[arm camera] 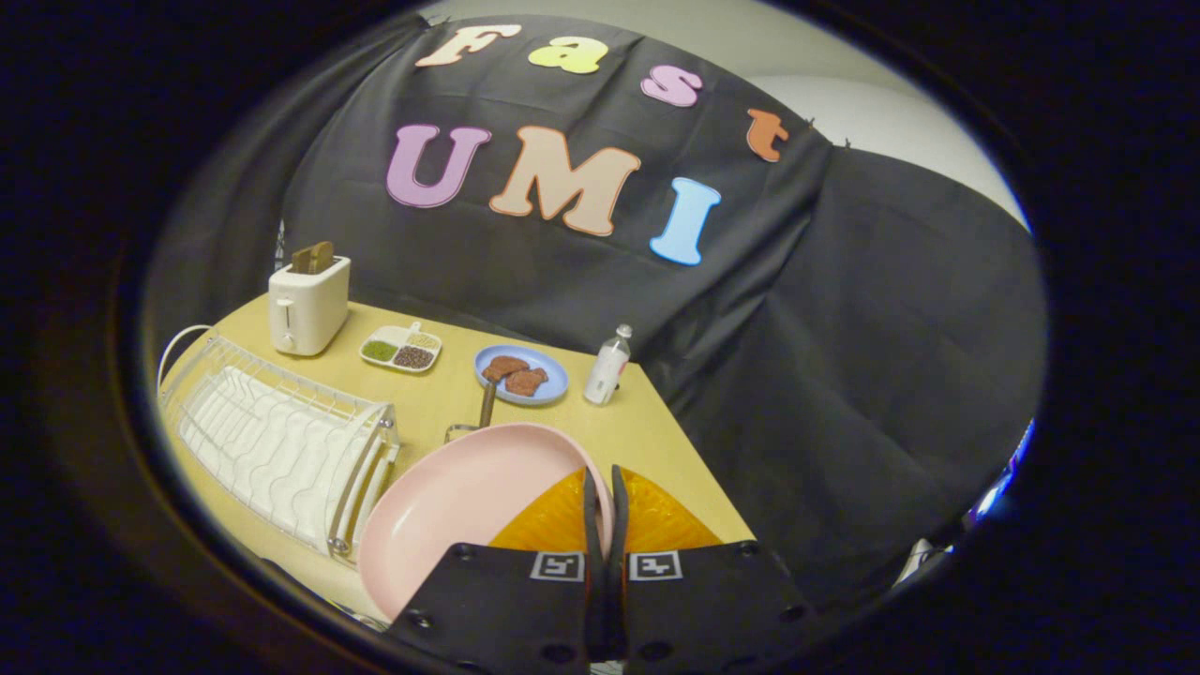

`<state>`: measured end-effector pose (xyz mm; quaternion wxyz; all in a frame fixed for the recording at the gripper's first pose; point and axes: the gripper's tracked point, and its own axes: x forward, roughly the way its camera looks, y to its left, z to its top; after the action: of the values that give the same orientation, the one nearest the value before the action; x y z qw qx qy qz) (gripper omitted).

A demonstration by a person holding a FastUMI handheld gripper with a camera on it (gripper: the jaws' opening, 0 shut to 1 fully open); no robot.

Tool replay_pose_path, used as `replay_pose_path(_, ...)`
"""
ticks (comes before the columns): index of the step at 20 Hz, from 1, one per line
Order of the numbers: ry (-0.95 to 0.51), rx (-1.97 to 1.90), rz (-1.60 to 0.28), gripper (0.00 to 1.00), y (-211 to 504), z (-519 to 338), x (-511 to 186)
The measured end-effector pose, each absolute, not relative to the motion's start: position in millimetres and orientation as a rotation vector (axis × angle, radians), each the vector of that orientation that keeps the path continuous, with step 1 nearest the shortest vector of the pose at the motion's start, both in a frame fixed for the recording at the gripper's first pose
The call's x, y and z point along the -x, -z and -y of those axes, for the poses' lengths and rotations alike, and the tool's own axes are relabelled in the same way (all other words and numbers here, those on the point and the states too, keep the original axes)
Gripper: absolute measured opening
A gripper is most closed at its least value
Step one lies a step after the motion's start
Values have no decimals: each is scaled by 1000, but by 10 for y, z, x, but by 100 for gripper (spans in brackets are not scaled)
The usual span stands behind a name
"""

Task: Take the plate from the dish rack, then take the spoon from the basket and place it into the plate.

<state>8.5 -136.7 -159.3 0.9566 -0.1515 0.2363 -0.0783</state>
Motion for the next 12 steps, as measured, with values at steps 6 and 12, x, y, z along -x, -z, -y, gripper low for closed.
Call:
replay_pose_path(6, 101, 240, -561, 4, 2182, 1552, 20)
replay_pose_path(12, 68, 142, -629, 4, 2697, 1655, 31)
